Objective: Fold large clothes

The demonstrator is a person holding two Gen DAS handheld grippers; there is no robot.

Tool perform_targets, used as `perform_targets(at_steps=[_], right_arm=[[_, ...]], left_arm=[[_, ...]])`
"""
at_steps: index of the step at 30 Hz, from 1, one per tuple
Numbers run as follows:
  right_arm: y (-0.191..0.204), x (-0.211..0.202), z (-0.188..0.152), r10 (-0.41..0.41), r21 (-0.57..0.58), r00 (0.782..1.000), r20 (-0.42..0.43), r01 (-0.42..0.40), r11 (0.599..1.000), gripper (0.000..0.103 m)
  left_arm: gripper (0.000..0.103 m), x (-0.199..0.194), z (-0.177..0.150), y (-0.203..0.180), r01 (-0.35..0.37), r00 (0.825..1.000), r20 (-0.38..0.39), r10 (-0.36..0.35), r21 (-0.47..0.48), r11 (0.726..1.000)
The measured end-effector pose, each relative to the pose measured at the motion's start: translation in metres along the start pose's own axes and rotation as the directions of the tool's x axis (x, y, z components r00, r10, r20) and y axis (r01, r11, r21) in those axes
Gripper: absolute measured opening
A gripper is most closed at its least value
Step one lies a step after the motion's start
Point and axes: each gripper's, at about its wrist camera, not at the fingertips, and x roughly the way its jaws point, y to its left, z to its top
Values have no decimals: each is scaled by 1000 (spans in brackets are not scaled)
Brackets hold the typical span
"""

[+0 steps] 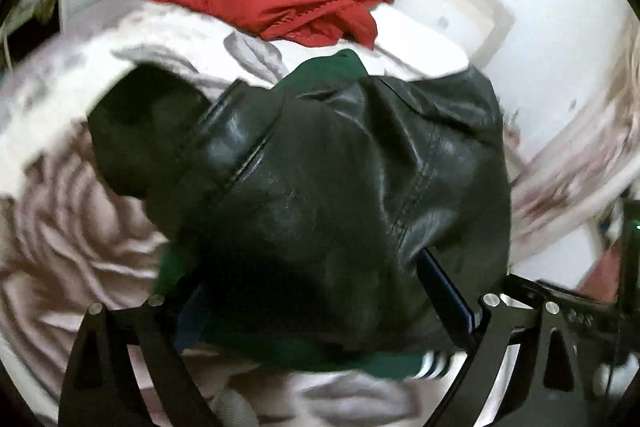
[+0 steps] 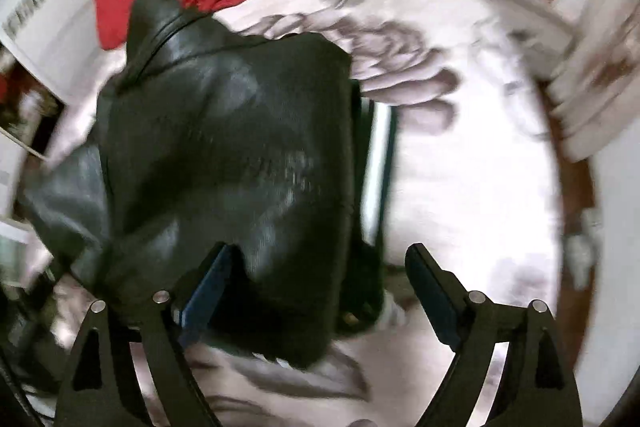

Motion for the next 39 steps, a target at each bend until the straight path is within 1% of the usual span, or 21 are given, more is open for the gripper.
perform_targets(at_steps=[1, 3, 5, 6, 7, 8, 9, 10, 13, 14, 15, 17, 18, 21, 24, 27, 31, 32, 33, 36, 39], right_arm=[[-4, 0, -19, -24, 3, 1000, 12, 24, 1000, 92], [0, -13, -50, -67, 35, 997, 24, 66, 997, 92], [-4, -23, -83, -93, 61, 995, 31, 91, 994, 92], [-2, -32, -89, -99, 77, 995, 33, 96, 992, 92], [-3, -37, -109, -98, 85, 994, 39, 94, 992, 92], [3, -49, -121, -105, 92, 994, 44, 100, 991, 92], [5, -66, -126, -111, 102, 993, 48, 106, 989, 92], [18, -79, -148, -107, 104, 993, 53, 102, 989, 92], [38, -147, -168, -122, 121, 989, 80, 112, 986, 92], [35, -163, -173, -122, 124, 988, 92, 111, 986, 92], [40, -187, -180, -127, 129, 986, 105, 113, 985, 92], [47, -229, -193, -132, 129, 983, 130, 115, 985, 92], [49, -255, -202, -142, 128, 979, 146, 123, 984, 92], [57, -321, -225, -155, 126, 970, 188, 132, 983, 92], [61, -384, -251, -166, 125, 958, 235, 139, 982, 92], [63, -441, -277, -179, 125, 944, 278, 149, 981, 92], [62, -511, -317, -178, 133, 932, 315, 143, 981, 92], [62, -523, -323, -178, 132, 930, 322, 142, 981, 92], [63, -542, -333, -180, 134, 923, 339, 142, 981, 92], [68, -579, -354, -197, 128, 906, 375, 159, 979, 92], [70, -609, -372, -189, 129, 897, 399, 148, 980, 96]], left_arm=[[96, -5, -3, -6, -36, 999, -9, 36, 29, 999], [96, -13, -5, -10, -96, 995, -21, 99, 105, 990], [95, -23, -11, -16, -154, 988, 0, 156, 162, 975], [95, -39, -11, -20, -163, 986, 10, 164, 189, 968], [95, -45, -12, -23, -166, 986, 15, 167, 199, 966], [95, -60, -12, -25, -177, 984, 22, 176, 205, 963], [95, -75, -12, -28, -171, 985, 27, 169, 209, 963], [95, -87, -13, -29, -166, 986, 29, 163, 214, 963], [95, -133, -19, -40, -179, 984, 47, 173, 240, 954], [95, -152, -21, -44, -184, 983, 52, 177, 247, 951], [95, -159, -23, -45, -184, 983, 53, 176, 251, 950], [95, -196, -27, -50, -185, 983, 63, 174, 254, 949], [95, -208, -29, -53, -185, 983, 64, 174, 255, 949], [95, -261, -37, -60, -184, 982, 79, 169, 263, 947], [95, -317, -47, -68, -186, 981, 102, 164, 274, 944], [95, -362, -56, -74, -192, 979, 121, 163, 285, 939], [95, -418, -67, -79, -189, 978, 135, 156, 282, 941], [95, -431, -70, -80, -184, 979, 141, 150, 280, 942], [95, -439, -72, -81, -181, 979, 145, 145, 278, 943], [95, -468, -79, -84, -175, 979, 154, 136, 278, 945], [95, -489, -86, -86, -182, 974, 185, 131, 289, 940]])
